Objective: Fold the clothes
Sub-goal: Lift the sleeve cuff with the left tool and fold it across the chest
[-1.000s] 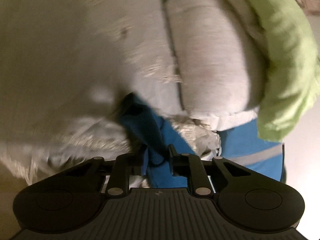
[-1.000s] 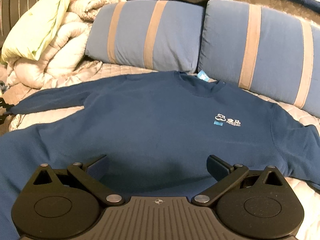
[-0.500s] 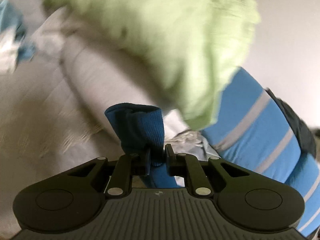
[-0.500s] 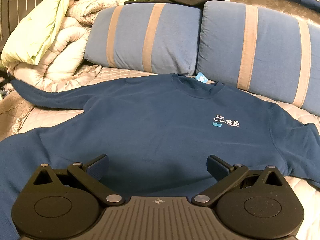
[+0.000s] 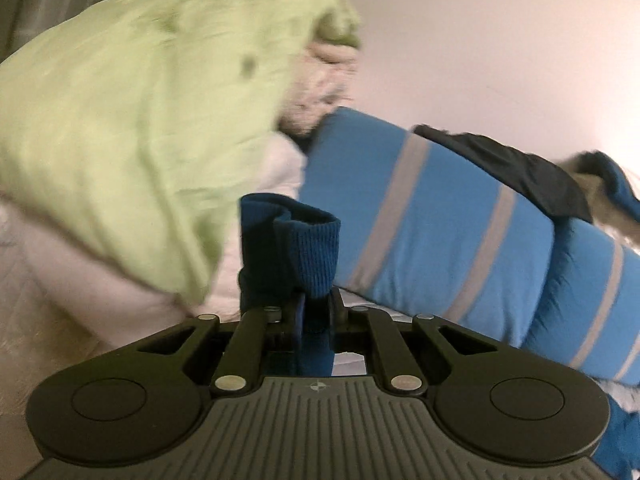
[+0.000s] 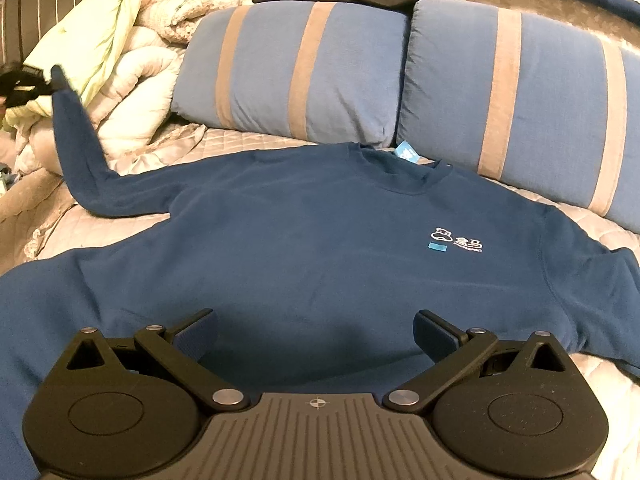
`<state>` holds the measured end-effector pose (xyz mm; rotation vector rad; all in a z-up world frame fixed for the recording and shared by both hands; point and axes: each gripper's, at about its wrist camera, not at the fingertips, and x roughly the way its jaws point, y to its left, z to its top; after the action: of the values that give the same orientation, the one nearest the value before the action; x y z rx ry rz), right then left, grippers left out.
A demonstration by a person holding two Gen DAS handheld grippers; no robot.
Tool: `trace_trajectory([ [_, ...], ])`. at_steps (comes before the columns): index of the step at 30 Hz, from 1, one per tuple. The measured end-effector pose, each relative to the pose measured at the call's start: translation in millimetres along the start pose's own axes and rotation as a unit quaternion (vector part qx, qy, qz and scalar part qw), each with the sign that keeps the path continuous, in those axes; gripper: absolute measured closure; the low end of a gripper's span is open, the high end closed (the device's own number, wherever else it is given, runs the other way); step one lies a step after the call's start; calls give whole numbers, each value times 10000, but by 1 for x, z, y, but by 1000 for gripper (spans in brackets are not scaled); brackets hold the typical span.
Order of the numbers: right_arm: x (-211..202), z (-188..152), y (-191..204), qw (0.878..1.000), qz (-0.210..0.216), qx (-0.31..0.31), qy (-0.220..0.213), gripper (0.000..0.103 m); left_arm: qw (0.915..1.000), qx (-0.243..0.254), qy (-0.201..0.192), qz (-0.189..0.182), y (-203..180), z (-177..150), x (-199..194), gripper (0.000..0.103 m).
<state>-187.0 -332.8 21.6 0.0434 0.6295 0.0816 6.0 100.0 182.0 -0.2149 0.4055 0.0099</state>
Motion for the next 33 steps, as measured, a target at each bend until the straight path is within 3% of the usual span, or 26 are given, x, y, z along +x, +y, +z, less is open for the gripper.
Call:
trace_trajectory([
  [13, -2, -1, -6, 9991, -262, 318, -105, 0, 9952, 830, -113, -509, -81, -5, 7, 92],
  [33, -3, -2, -8, 9988, -328, 359, -52, 0, 9740, 1911, -88, -1216, -205, -22, 24, 92],
])
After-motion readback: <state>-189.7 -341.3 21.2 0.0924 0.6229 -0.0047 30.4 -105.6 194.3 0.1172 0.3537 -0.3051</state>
